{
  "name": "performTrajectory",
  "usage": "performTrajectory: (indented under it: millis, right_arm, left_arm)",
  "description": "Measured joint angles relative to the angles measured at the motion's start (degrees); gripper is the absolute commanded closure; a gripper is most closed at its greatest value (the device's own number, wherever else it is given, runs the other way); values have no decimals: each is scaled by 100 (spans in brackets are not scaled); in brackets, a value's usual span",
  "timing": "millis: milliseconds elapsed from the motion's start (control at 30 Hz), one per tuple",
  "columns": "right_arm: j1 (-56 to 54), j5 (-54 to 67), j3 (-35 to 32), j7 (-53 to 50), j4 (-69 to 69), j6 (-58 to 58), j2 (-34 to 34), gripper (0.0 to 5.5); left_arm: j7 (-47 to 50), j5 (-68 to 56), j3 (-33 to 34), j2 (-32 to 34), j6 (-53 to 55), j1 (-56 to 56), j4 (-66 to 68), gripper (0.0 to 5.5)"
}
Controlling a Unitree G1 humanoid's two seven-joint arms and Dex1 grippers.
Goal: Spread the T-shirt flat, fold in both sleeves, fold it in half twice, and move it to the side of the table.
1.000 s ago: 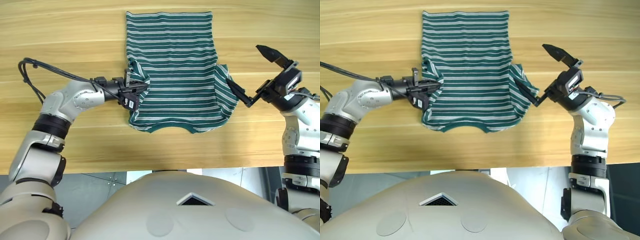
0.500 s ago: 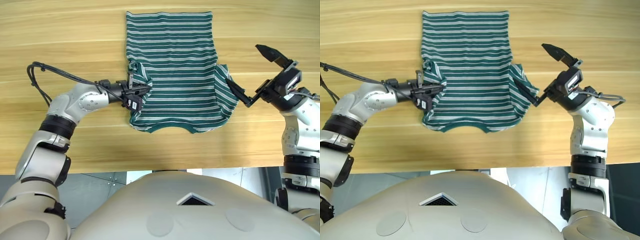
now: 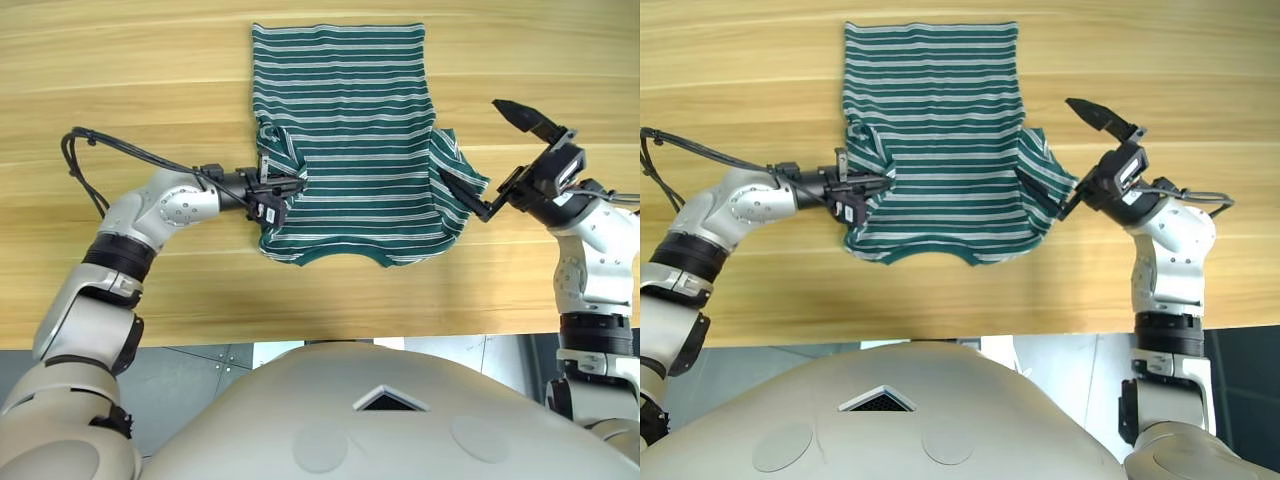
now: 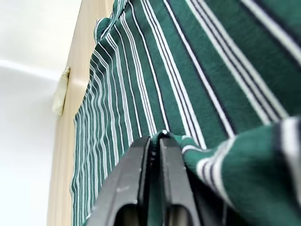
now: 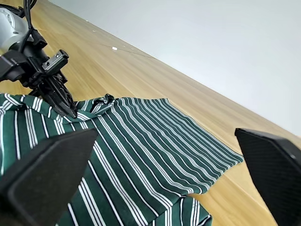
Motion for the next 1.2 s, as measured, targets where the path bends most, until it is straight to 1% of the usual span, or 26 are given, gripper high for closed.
performTrajectory:
  millis: [100,200,233,367,433,533,700,733,833,900,933,967,1000,1200]
  right_arm:
    - [0,0,3,1,-2,0,0,10]
    - [-1,-2,5,0,-4,-1,2,10]
    - [-1,-2,6,0,-4,-1,3,10]
    - [-3,-3,5,0,11,-1,9,10]
    - [-12,-4,5,0,28,-3,17,10]
    - [-23,-4,0,0,62,-7,22,10]
    - [-16,-5,-15,-9,83,-22,25,10]
    - [-16,-7,-13,-17,81,-33,30,10]
    - [-19,-22,1,-62,147,-83,80,10]
    - [-19,-49,10,-64,167,-89,87,10]
    - [-19,-49,10,-64,167,-92,87,10]
    - [-19,-49,9,-64,167,-94,87,10]
    - [-19,-49,9,-64,167,-94,87,10]
    - [-13,-49,8,-64,165,-96,87,10]
  left_arm:
    - [-140,-353,5,-4,0,83,-25,438]
    - [-125,-677,150,-108,-3,127,-268,394]
    - [-55,-693,198,-130,-3,126,-303,372]
    - [87,-797,262,-315,-6,131,-310,310]
    - [-38,-1254,263,-344,-116,296,-412,280]
    - [-469,-2249,276,-145,-179,831,-848,237]
    - [-684,-2717,876,543,-191,1278,-853,161]
    - [-799,-2935,896,622,-192,1428,-911,144]
    - [-1083,-3466,928,652,-166,1695,-1113,93]
    - [-1148,-3507,961,587,-118,1709,-1093,64]
    - [-1171,-3503,961,516,-117,1716,-1060,34]
    - [-1205,-3490,948,421,-115,1742,-1018,21]
    - [-1231,-3488,928,385,-114,1763,-998,12]
    - [-1488,-3474,811,106,-110,1987,-829,12]
